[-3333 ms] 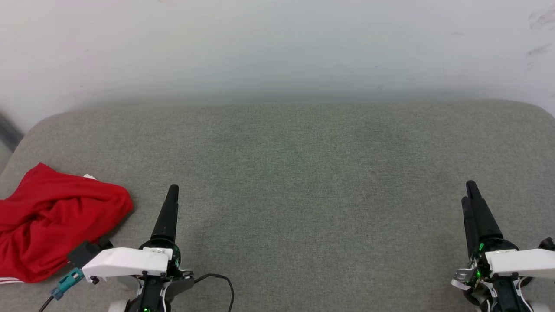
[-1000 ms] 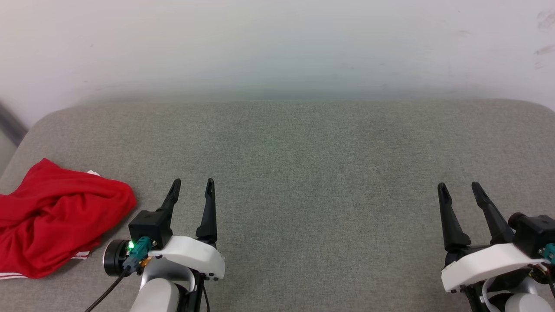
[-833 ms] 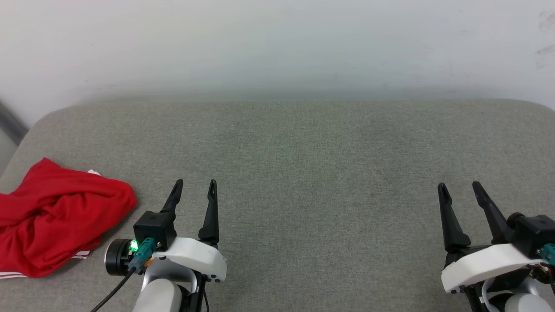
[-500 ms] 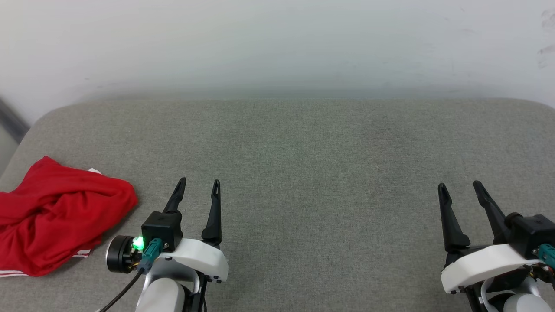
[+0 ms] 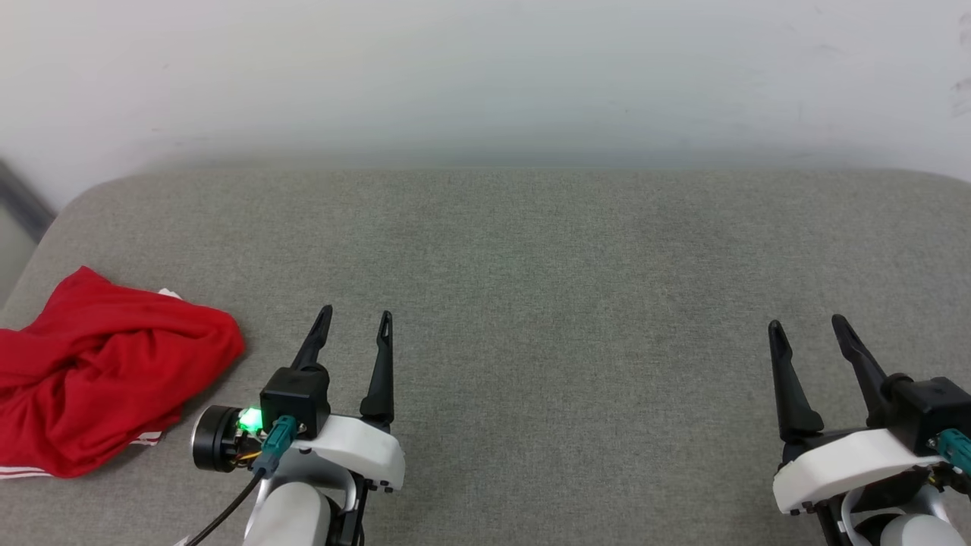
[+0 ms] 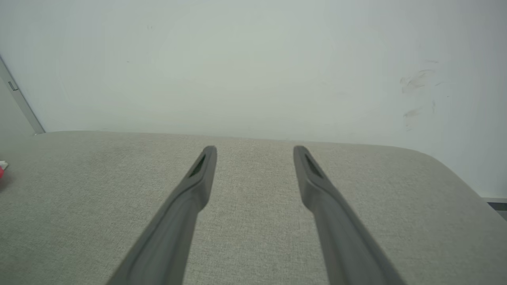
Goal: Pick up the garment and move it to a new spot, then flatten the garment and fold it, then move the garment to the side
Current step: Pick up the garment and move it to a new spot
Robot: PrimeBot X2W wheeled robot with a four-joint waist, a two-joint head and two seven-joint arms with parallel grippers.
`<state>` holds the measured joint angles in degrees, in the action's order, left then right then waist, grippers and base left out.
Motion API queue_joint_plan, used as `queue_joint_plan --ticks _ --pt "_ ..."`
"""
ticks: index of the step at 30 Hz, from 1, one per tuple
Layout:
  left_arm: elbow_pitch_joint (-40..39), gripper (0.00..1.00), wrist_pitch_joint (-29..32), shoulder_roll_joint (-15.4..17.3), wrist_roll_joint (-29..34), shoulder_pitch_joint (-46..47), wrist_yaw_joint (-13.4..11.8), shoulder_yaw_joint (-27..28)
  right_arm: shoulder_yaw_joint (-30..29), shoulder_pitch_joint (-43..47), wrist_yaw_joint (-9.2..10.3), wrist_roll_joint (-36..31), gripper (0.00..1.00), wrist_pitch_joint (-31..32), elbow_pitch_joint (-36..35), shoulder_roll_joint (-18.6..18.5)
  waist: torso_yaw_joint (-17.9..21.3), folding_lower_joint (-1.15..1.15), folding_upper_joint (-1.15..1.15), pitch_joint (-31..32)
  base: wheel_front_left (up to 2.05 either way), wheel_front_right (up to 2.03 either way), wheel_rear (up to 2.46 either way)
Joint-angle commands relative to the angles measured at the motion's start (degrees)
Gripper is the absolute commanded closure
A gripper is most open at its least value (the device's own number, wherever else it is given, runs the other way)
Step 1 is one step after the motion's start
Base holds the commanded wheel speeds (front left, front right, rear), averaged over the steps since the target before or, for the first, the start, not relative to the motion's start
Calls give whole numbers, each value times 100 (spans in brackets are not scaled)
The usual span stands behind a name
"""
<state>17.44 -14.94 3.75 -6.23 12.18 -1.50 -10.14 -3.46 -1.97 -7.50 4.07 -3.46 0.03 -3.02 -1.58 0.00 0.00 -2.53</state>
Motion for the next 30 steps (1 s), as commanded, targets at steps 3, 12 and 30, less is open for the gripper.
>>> queue_joint_plan --ticks 3,12,30 --pt "24 0 -35 -15 -48 81 35 7 -30 59 2 40 0 -31 14 20 -25 0 0 -17 0 0 0" --pt "113 0 -29 -62 -250 149 58 -29 -120 -3 2 2 0 -73 59 20 -385 0 0 -47 0 0 0" --pt "39 0 -28 -86 -515 141 -149 356 191 -196 2 -104 0 43 -125 -57 -2406 0 0 -148 0 0 0"
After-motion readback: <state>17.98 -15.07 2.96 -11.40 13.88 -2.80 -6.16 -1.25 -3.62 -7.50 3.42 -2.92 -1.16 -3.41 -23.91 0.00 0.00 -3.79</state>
